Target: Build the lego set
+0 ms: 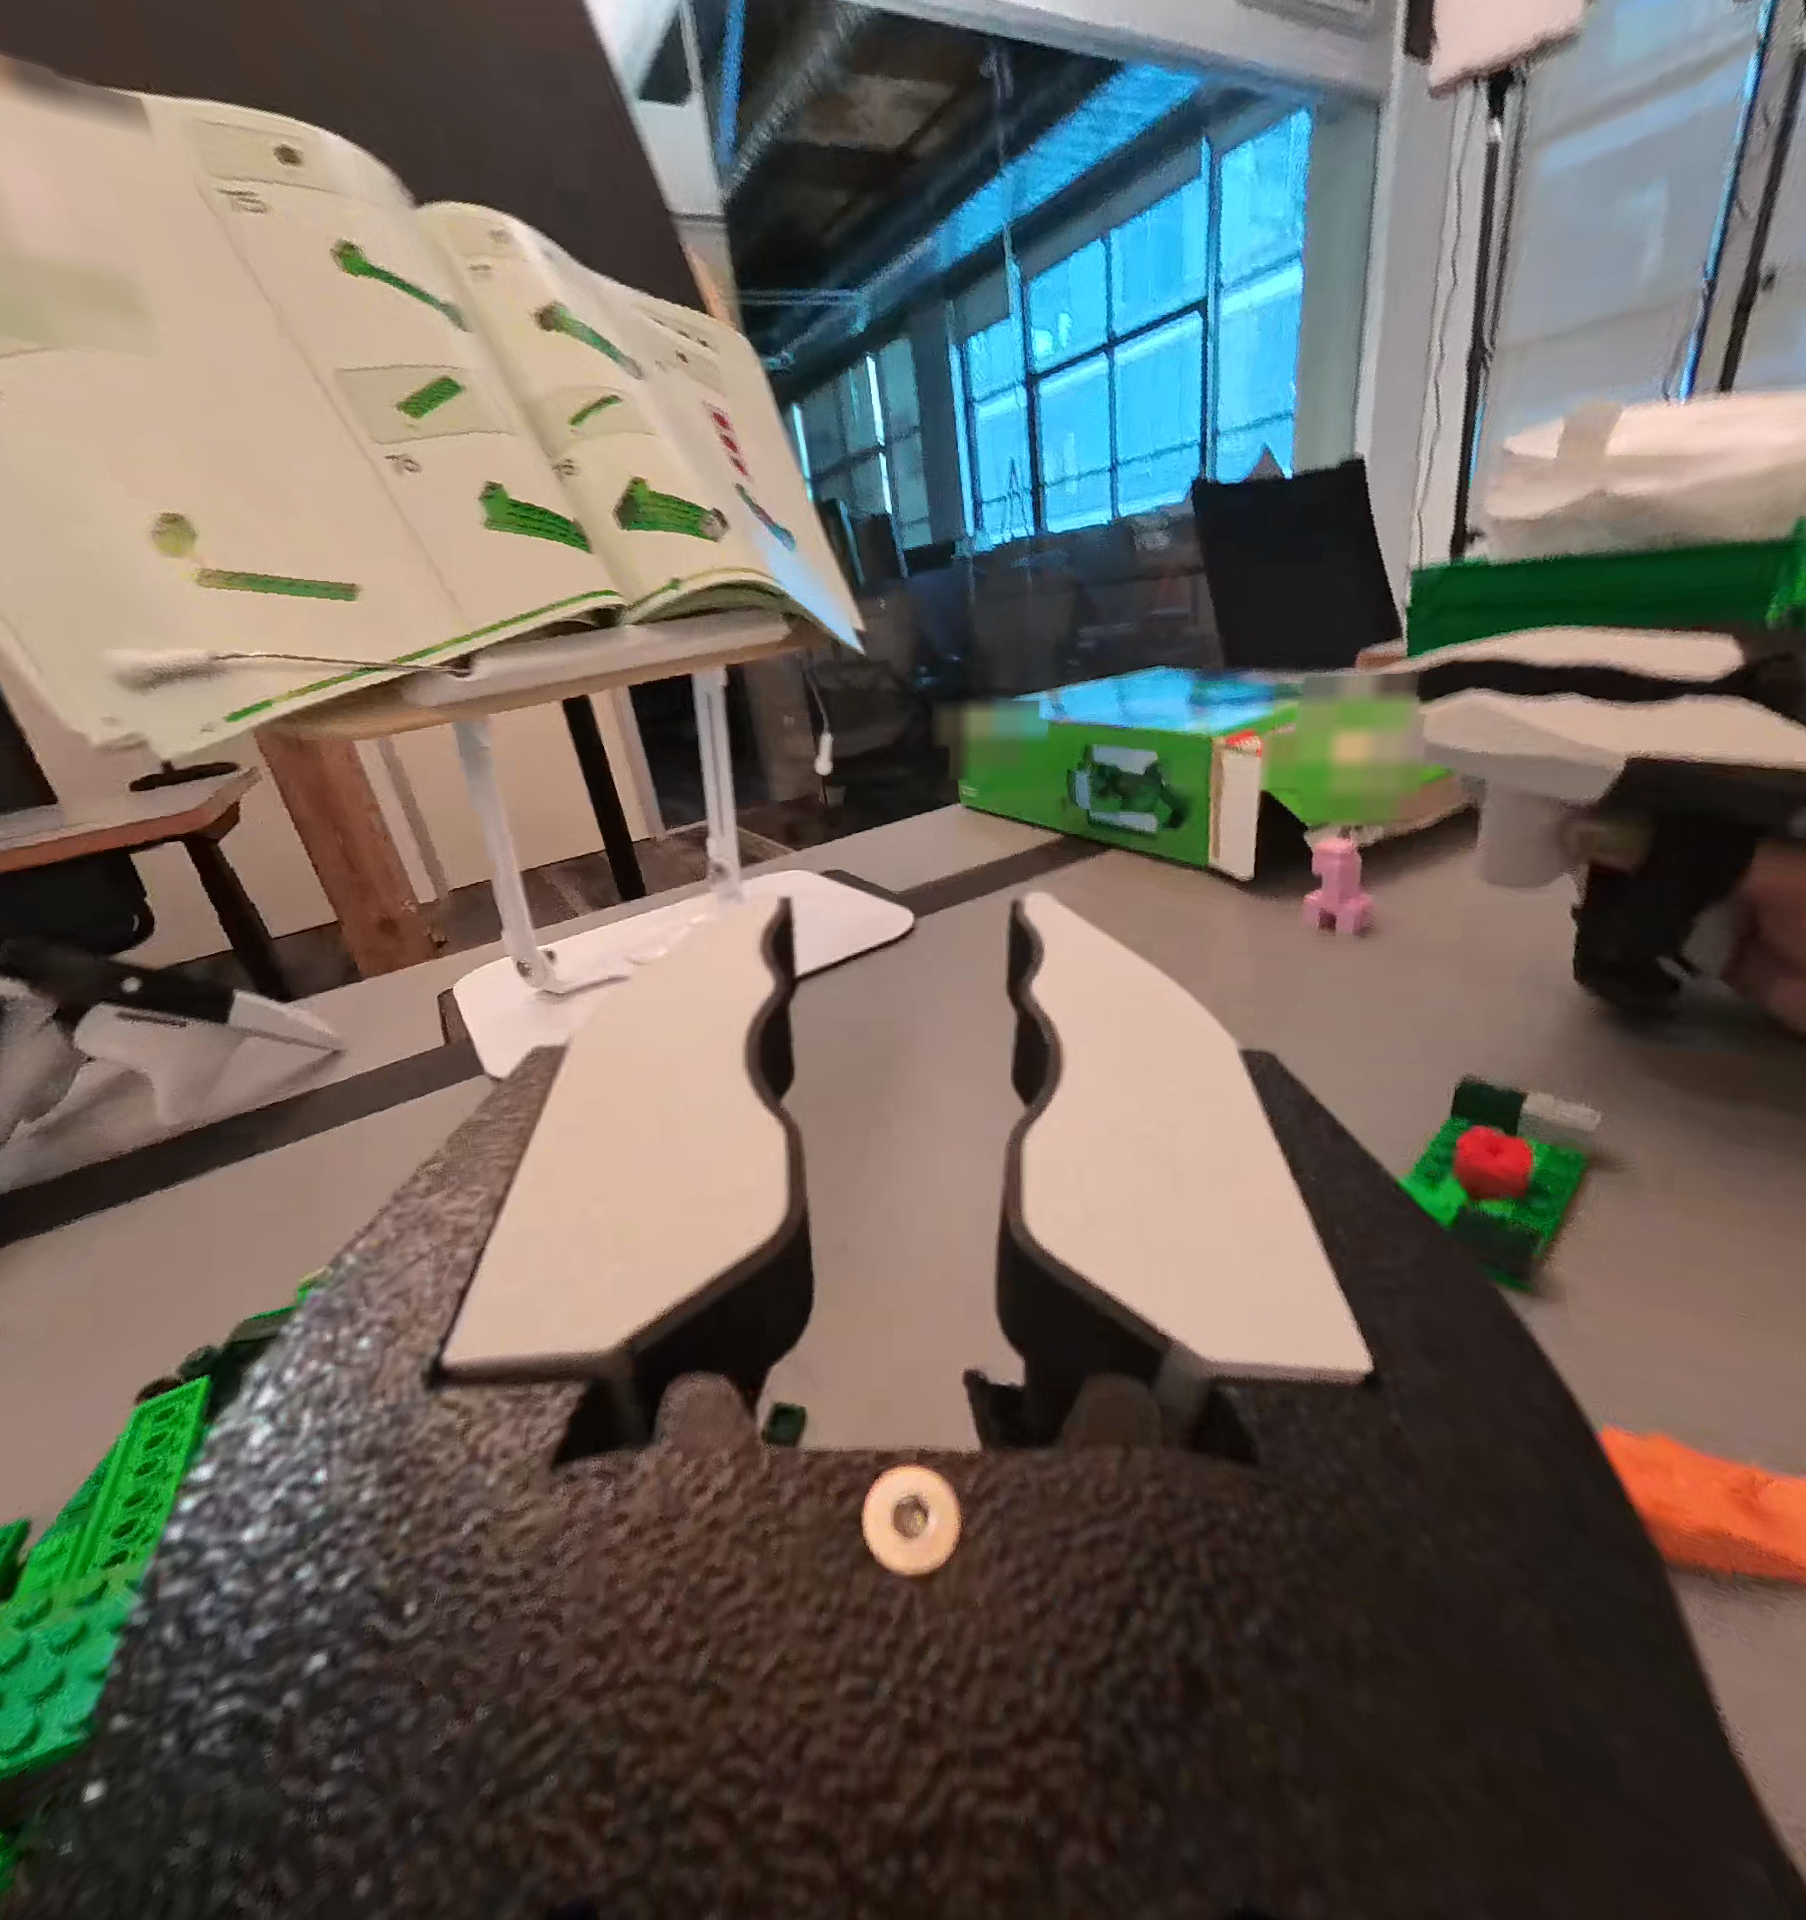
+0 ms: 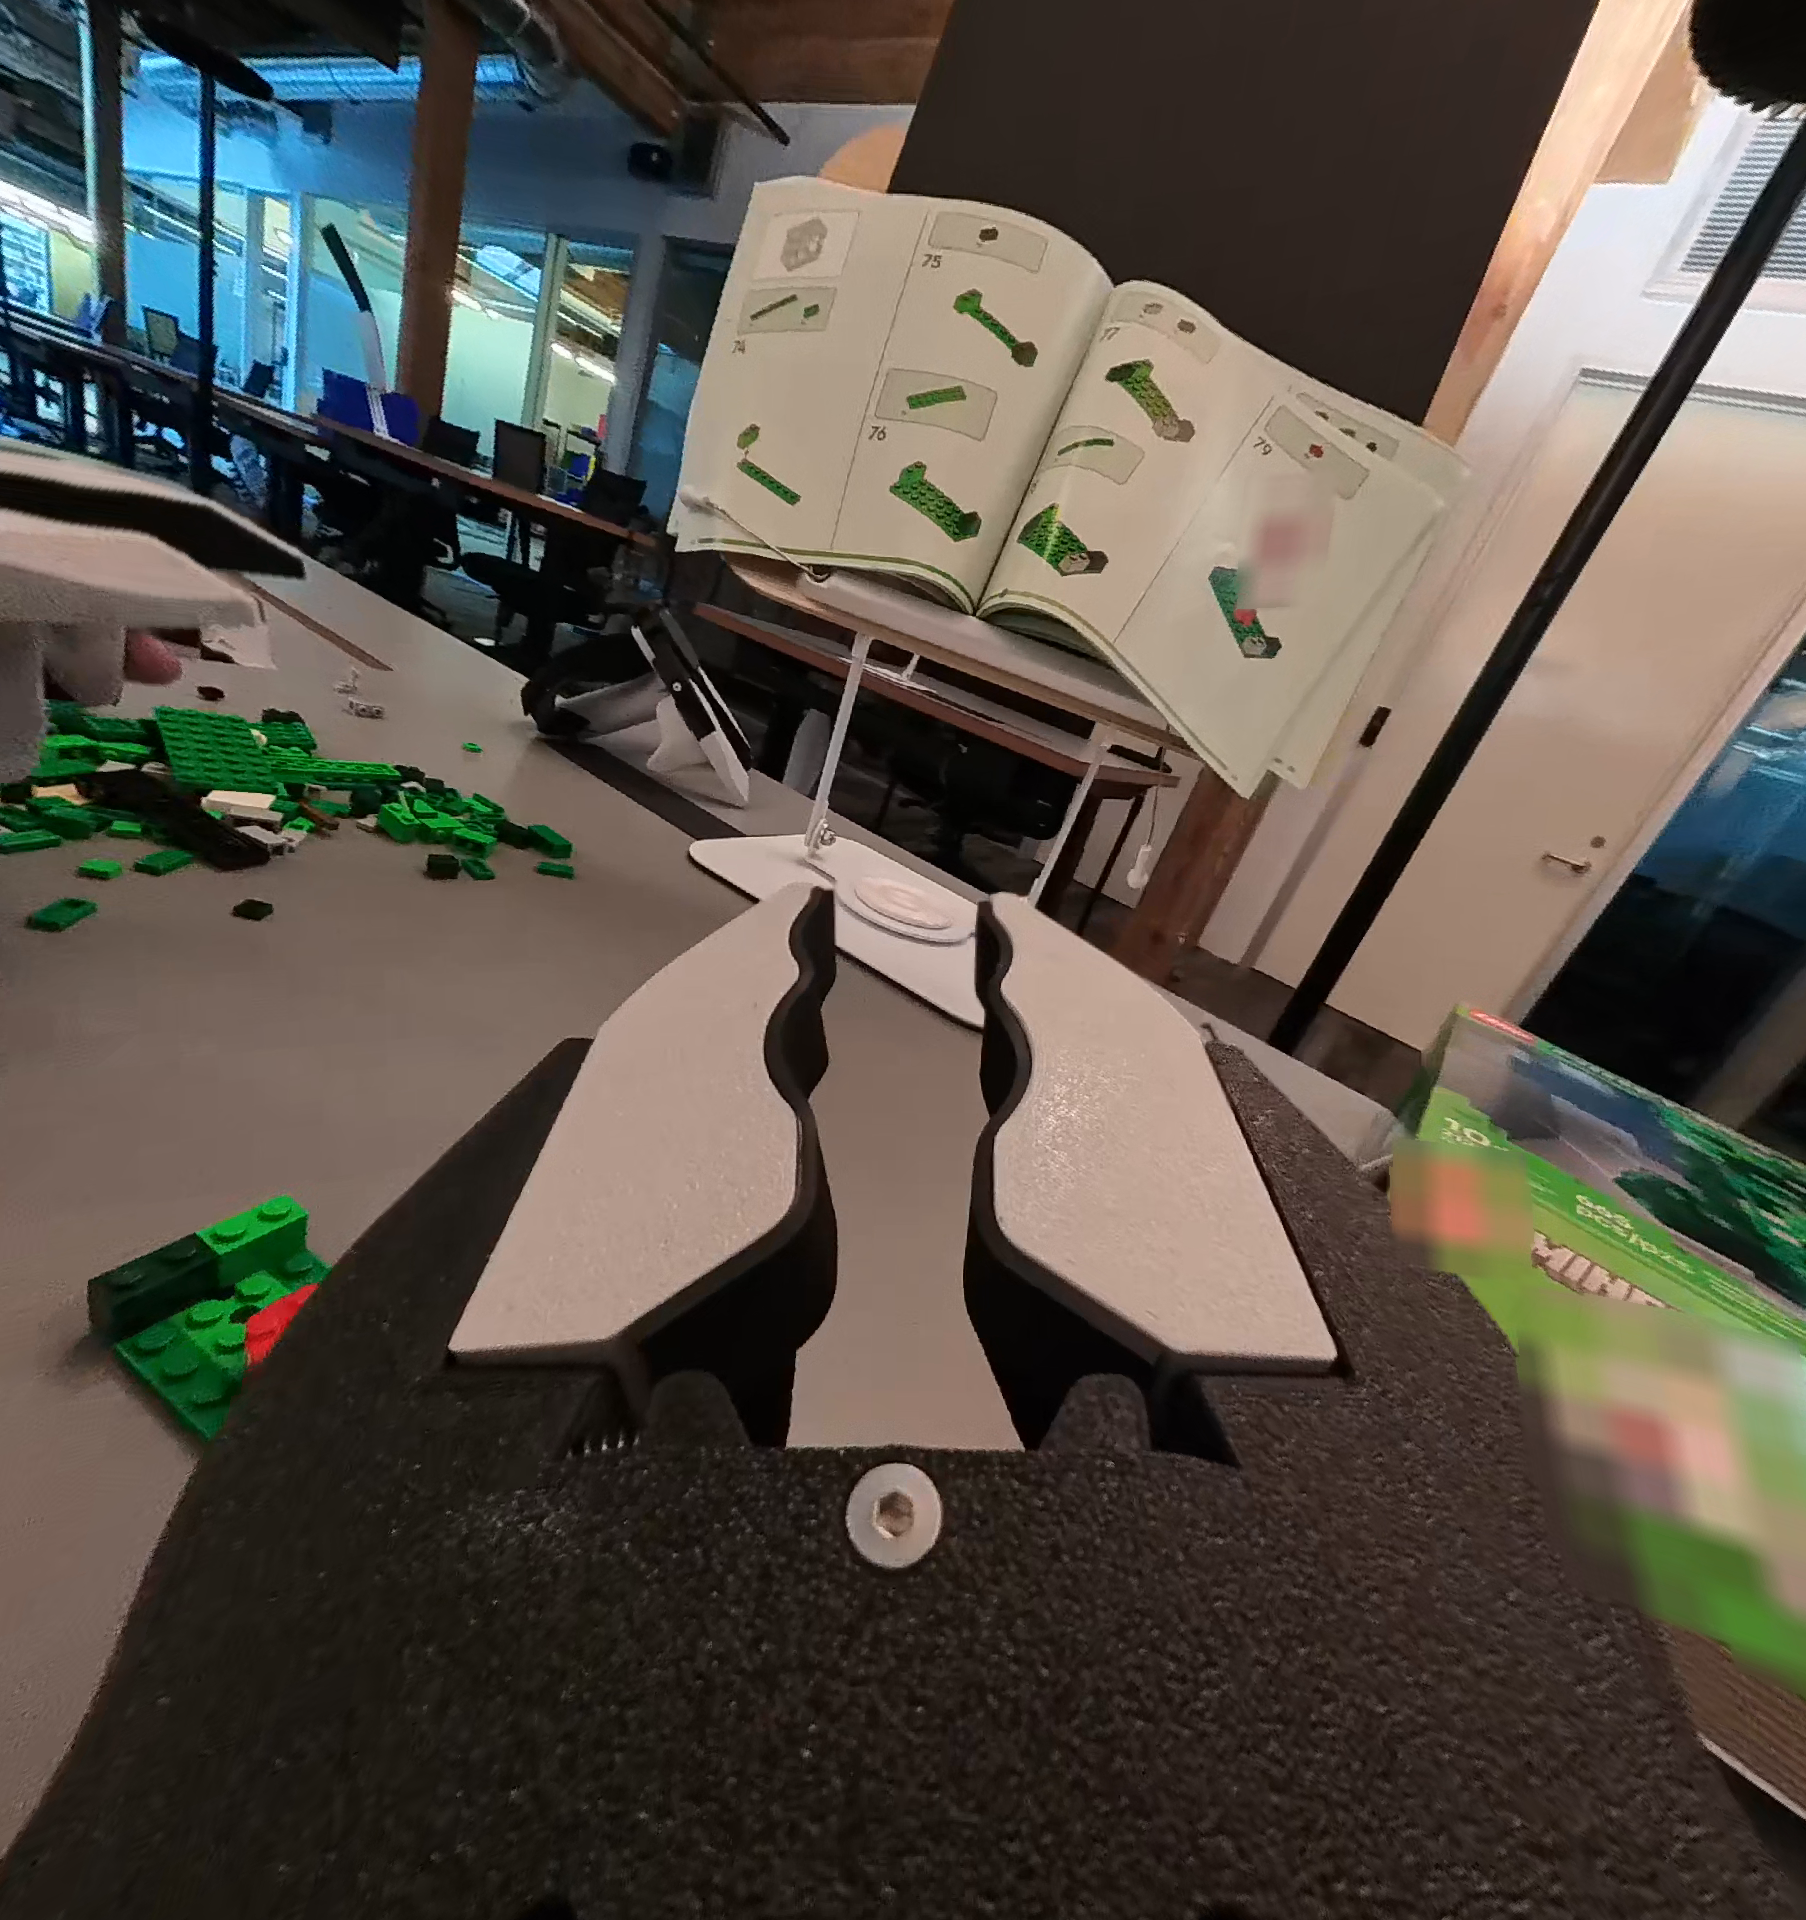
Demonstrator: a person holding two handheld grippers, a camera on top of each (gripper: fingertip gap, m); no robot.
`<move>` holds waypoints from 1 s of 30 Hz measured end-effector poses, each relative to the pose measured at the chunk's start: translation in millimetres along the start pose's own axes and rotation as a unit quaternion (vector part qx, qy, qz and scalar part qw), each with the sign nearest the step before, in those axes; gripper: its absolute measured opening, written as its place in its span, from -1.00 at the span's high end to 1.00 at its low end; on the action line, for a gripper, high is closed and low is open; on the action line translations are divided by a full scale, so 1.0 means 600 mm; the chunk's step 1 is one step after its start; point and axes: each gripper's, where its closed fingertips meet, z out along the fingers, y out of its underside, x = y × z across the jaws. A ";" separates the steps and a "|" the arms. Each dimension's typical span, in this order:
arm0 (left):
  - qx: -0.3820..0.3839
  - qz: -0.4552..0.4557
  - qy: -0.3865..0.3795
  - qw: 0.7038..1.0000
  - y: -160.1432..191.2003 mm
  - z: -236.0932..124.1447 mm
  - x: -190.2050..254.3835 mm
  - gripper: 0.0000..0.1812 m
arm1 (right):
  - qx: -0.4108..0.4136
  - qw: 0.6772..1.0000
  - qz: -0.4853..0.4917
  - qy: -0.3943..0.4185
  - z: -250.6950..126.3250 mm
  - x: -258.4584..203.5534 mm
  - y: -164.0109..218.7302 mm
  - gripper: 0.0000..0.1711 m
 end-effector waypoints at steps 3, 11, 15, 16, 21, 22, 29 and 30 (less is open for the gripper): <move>-0.024 0.055 0.010 0.998 0.014 0.004 0.020 0.69 | -0.005 1.000 -0.005 0.001 0.001 -0.001 0.003 0.72; 0.004 0.050 0.074 0.996 0.005 0.000 0.047 0.84 | -0.011 0.999 -0.025 0.038 0.008 0.012 0.005 0.78; 0.006 0.026 0.081 0.996 0.004 0.004 0.042 0.88 | -0.027 0.998 -0.027 0.059 0.011 0.022 0.013 0.78; 0.010 0.024 0.083 0.996 0.003 0.002 0.043 0.90 | -0.023 0.998 -0.024 0.057 0.009 0.022 0.011 0.78; 0.009 0.038 0.090 0.995 0.001 -0.011 0.051 1.00 | -0.023 0.999 -0.012 0.041 0.010 0.014 0.012 0.79; 0.010 0.044 0.092 0.995 0.000 -0.014 0.054 1.00 | -0.026 0.999 -0.013 0.039 0.011 0.012 0.013 0.80; 0.010 0.053 0.107 0.993 0.001 -0.019 0.064 1.00 | -0.016 0.999 -0.029 -0.004 0.010 -0.012 0.009 0.96; 0.012 0.049 0.106 0.993 0.000 -0.019 0.063 1.00 | -0.016 0.999 -0.029 -0.007 0.011 -0.013 0.009 0.98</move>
